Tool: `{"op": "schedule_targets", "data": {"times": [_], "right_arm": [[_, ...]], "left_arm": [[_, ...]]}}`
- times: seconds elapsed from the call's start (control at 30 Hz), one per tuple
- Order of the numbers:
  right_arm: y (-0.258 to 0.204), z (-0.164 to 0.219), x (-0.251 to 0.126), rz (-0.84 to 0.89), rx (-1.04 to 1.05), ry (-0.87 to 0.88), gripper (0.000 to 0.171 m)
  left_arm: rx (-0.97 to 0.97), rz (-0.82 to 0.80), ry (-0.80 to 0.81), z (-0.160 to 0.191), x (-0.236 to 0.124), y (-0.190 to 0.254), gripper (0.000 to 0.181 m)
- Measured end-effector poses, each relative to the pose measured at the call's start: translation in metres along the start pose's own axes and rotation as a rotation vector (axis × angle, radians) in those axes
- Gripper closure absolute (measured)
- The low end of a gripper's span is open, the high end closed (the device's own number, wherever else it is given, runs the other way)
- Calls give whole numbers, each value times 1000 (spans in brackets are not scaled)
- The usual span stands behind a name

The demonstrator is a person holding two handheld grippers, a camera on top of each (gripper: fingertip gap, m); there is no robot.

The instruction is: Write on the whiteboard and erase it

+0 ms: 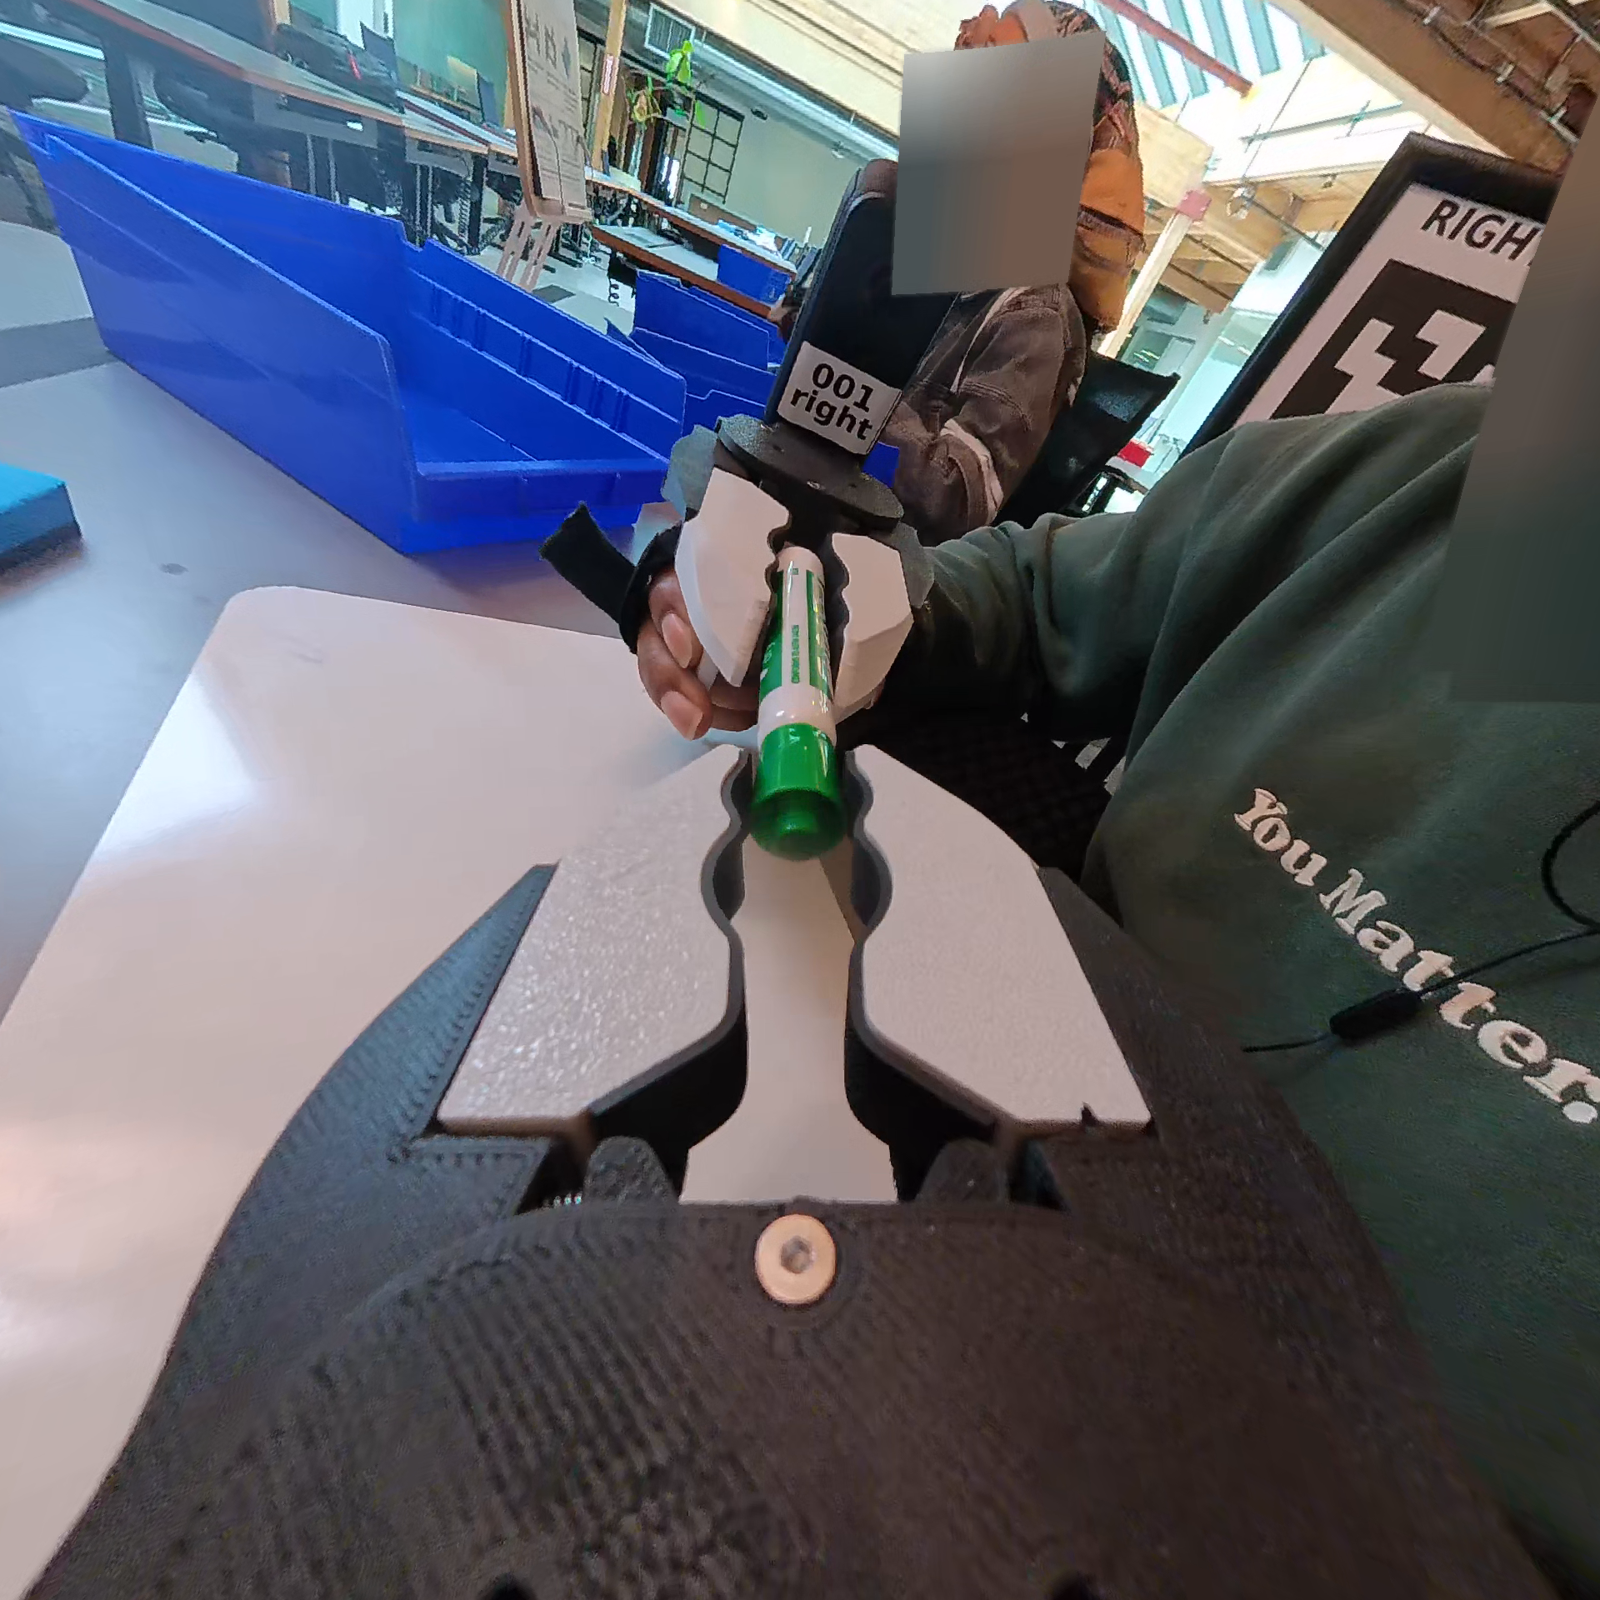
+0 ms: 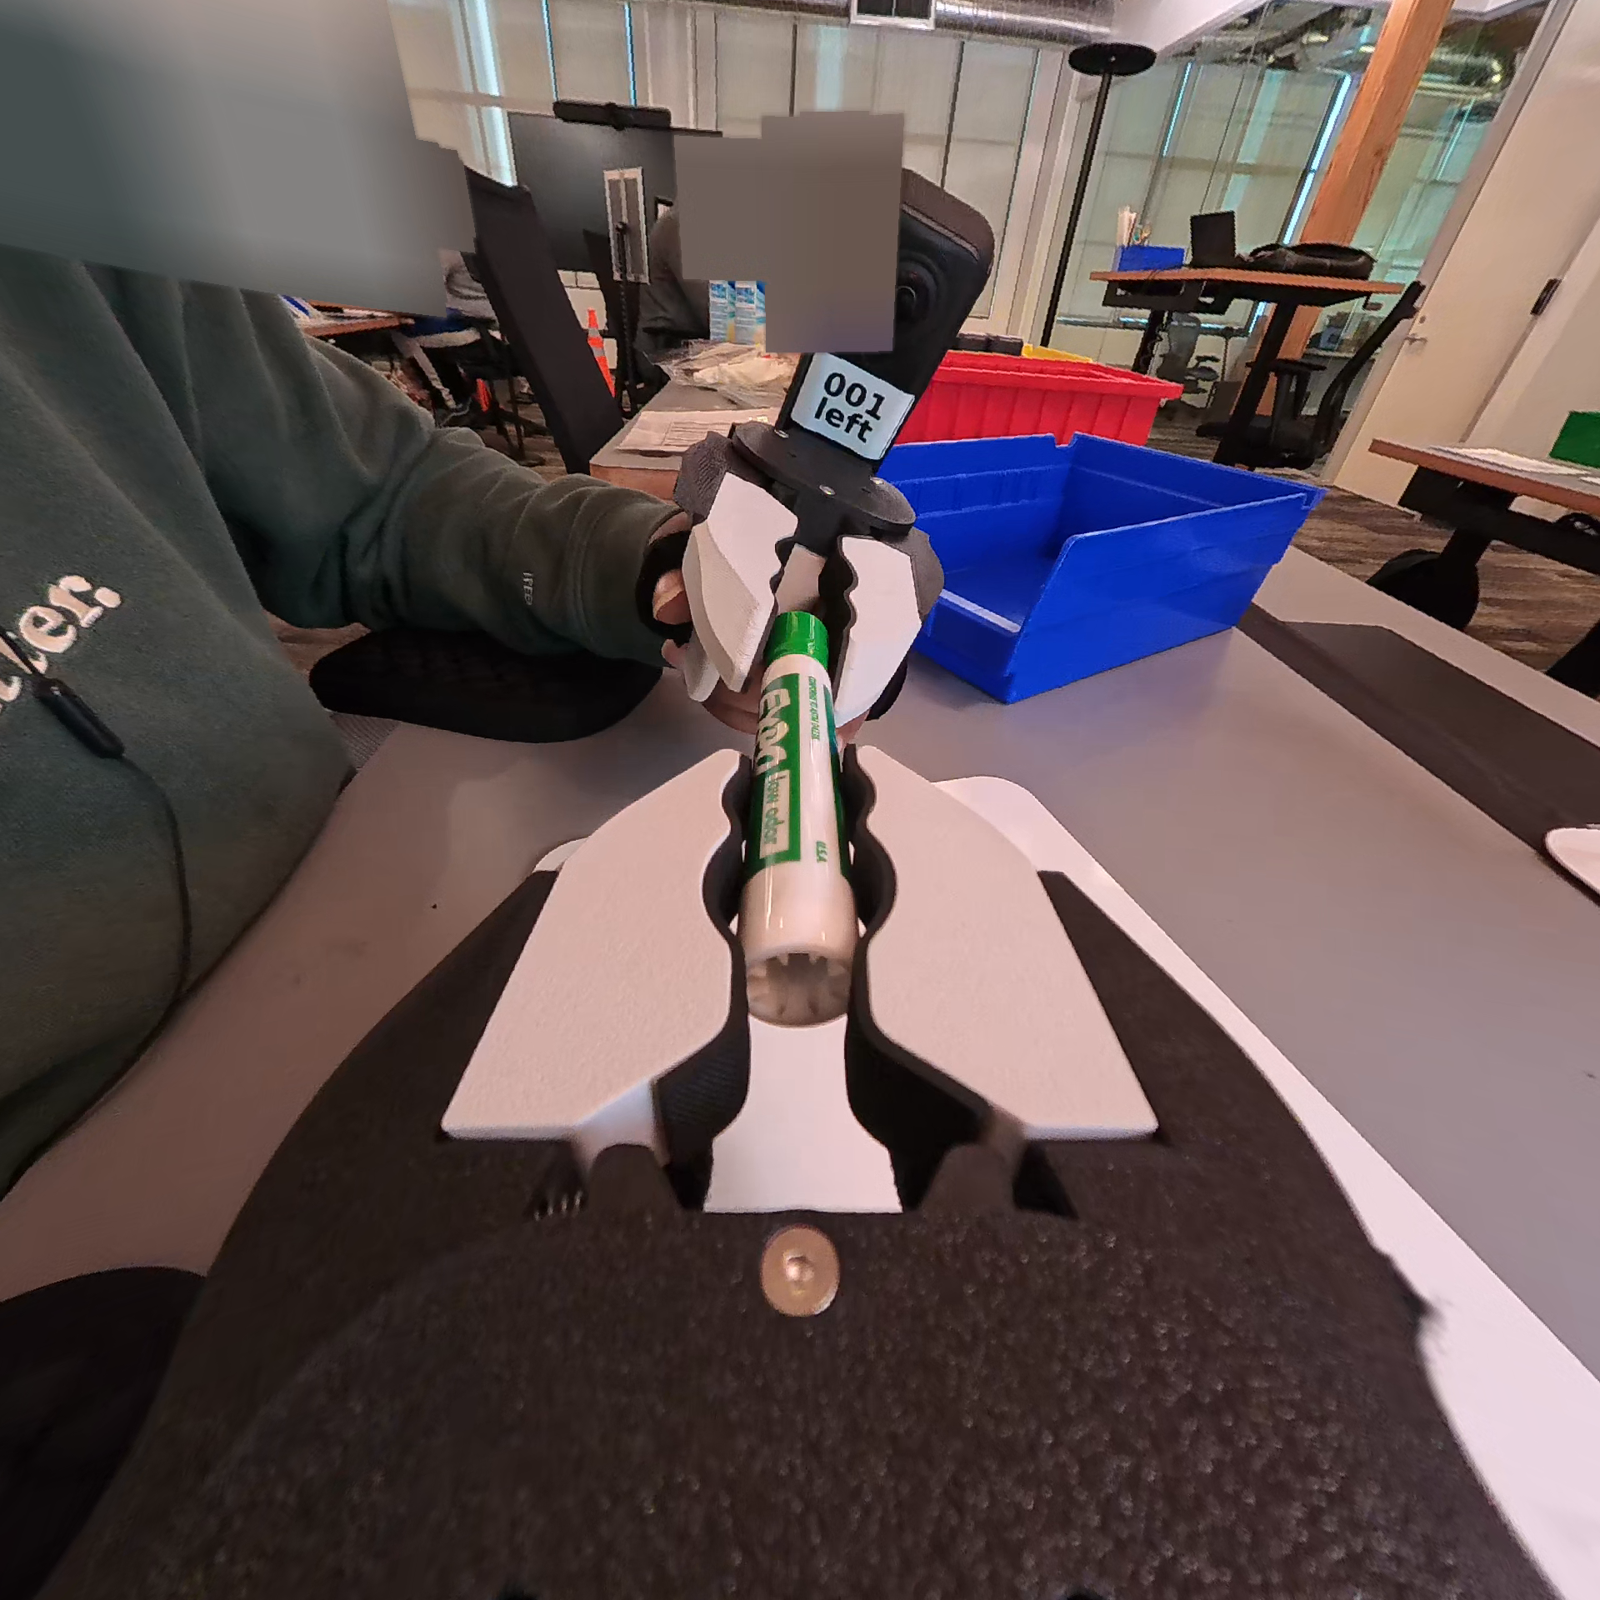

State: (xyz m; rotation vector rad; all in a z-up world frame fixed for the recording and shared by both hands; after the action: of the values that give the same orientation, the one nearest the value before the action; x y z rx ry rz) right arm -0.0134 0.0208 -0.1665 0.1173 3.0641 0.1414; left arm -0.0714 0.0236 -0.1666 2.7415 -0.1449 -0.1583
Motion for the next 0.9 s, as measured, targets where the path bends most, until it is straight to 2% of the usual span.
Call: {"op": "schedule_targets", "data": {"times": [0.53, 0.9], "right_arm": [[-2, 0, 0, -23, -4, -10, 152], [-5, -8, 1, 15, -93, 30, 144]], "left_arm": [[-12, 20, -17, 2, 1, 3, 162], [-243, 142, 131, -6, 0, 1, 162]]}}
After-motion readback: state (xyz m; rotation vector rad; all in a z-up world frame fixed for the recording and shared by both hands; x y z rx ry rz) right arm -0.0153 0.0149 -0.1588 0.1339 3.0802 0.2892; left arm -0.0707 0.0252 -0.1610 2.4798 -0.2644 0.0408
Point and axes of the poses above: each gripper's, where its closed fingertips meet, x out along the fingers, z out of its underside, y = z × x across the jaws, the point moved 2 cm from there along -x, back along the fingers, and after that the axes turned 2 degrees about -x, right-handed, at the moved point
